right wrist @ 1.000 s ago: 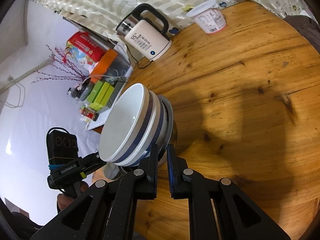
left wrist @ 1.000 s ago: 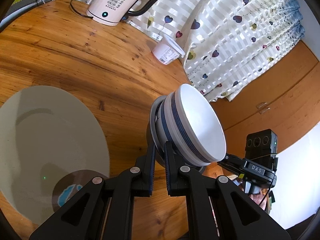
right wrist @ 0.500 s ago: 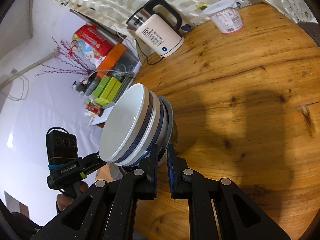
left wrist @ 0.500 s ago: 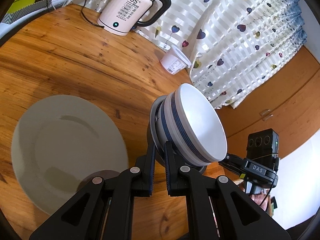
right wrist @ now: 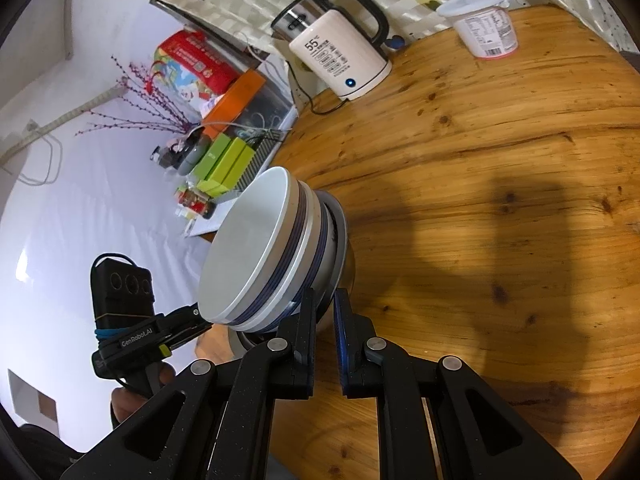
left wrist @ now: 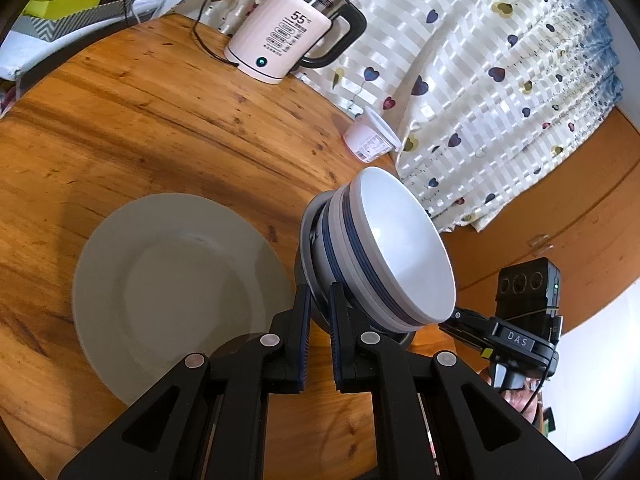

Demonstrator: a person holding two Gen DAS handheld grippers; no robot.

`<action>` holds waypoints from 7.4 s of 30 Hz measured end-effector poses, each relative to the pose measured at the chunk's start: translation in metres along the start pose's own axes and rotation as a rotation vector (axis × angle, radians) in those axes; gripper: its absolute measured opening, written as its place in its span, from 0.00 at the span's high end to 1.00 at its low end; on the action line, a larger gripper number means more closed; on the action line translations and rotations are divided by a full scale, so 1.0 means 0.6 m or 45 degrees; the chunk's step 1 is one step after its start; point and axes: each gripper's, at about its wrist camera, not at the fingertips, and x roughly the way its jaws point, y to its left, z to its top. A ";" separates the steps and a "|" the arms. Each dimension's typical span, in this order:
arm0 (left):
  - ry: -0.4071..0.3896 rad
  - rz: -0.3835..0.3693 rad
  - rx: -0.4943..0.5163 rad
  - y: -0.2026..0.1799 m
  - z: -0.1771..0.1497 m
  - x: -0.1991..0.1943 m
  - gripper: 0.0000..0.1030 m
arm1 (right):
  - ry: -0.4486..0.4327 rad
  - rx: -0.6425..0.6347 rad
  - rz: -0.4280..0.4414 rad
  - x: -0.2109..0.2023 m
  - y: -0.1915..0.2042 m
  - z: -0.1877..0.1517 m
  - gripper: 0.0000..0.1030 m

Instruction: Organize plates and bowls

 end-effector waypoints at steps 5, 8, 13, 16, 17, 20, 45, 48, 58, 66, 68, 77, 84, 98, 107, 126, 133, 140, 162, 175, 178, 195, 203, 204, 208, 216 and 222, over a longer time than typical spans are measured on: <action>-0.020 0.021 -0.020 0.016 -0.004 -0.019 0.93 | 0.026 -0.016 0.012 0.018 0.013 0.000 0.91; -0.030 0.031 -0.033 0.024 -0.006 -0.027 0.93 | 0.043 -0.026 0.020 0.030 0.020 0.000 0.91; -0.047 0.048 -0.055 0.038 -0.010 -0.041 0.93 | 0.068 -0.039 0.031 0.046 0.032 -0.002 0.91; -0.058 0.057 -0.065 0.045 -0.013 -0.050 0.93 | 0.083 -0.047 0.037 0.057 0.040 -0.003 0.91; -0.062 0.059 -0.069 0.048 -0.015 -0.054 0.93 | 0.086 -0.049 0.039 0.059 0.041 -0.002 0.91; -0.075 0.068 -0.080 0.057 -0.017 -0.065 0.93 | 0.100 -0.061 0.045 0.070 0.050 0.000 0.91; -0.114 0.136 -0.163 0.107 -0.033 -0.101 0.93 | 0.210 -0.097 0.056 0.146 0.083 -0.007 0.91; -0.116 0.140 -0.167 0.111 -0.035 -0.104 0.93 | 0.217 -0.103 0.051 0.150 0.086 -0.006 0.91; -0.115 0.146 -0.181 0.116 -0.039 -0.105 0.93 | 0.222 -0.113 0.045 0.152 0.090 -0.006 0.91; -0.119 0.146 -0.188 0.117 -0.041 -0.106 0.93 | 0.232 -0.117 0.041 0.155 0.093 -0.005 0.89; -0.120 0.149 -0.185 0.117 -0.041 -0.107 0.93 | 0.233 -0.121 0.040 0.156 0.095 -0.006 0.89; -0.135 0.219 -0.145 0.111 -0.042 -0.113 0.90 | 0.199 -0.172 0.039 0.136 0.102 -0.015 0.71; -0.166 0.294 -0.091 0.091 -0.052 -0.123 0.90 | 0.178 -0.204 0.006 0.113 0.107 -0.029 0.60; -0.201 0.444 0.092 0.024 -0.083 -0.121 0.58 | 0.099 -0.411 -0.192 0.070 0.161 -0.070 0.30; -0.203 0.550 0.147 0.007 -0.096 -0.110 0.50 | 0.097 -0.519 -0.262 0.071 0.187 -0.095 0.29; -0.162 0.719 0.233 -0.003 -0.116 -0.076 0.49 | 0.128 -0.658 -0.356 0.105 0.207 -0.128 0.26; -0.161 0.704 0.226 -0.002 -0.122 -0.072 0.49 | 0.137 -0.687 -0.381 0.116 0.210 -0.134 0.26; -0.172 0.715 0.210 0.003 -0.122 -0.071 0.49 | 0.149 -0.687 -0.393 0.123 0.208 -0.135 0.26; -0.129 0.765 0.171 0.013 -0.125 -0.057 0.49 | 0.166 -0.695 -0.402 0.133 0.206 -0.136 0.25; -0.115 0.779 0.177 0.011 -0.126 -0.052 0.49 | 0.165 -0.697 -0.404 0.134 0.207 -0.137 0.24; -0.114 0.782 0.178 0.010 -0.126 -0.052 0.49 | 0.165 -0.698 -0.403 0.134 0.207 -0.137 0.24; -0.105 0.792 0.177 0.012 -0.125 -0.051 0.49 | 0.167 -0.696 -0.404 0.136 0.208 -0.138 0.23; -0.103 0.795 0.179 0.013 -0.124 -0.052 0.49 | 0.169 -0.693 -0.403 0.137 0.208 -0.138 0.23; -0.103 0.795 0.179 0.014 -0.124 -0.052 0.49 | 0.170 -0.691 -0.402 0.137 0.207 -0.138 0.23; -0.103 0.796 0.179 0.014 -0.124 -0.053 0.49 | 0.170 -0.689 -0.401 0.137 0.206 -0.139 0.23; -0.101 0.793 0.176 0.016 -0.124 -0.053 0.49 | 0.173 -0.688 -0.398 0.137 0.203 -0.140 0.23; -0.100 0.791 0.176 0.016 -0.123 -0.053 0.49 | 0.174 -0.688 -0.399 0.137 0.204 -0.139 0.23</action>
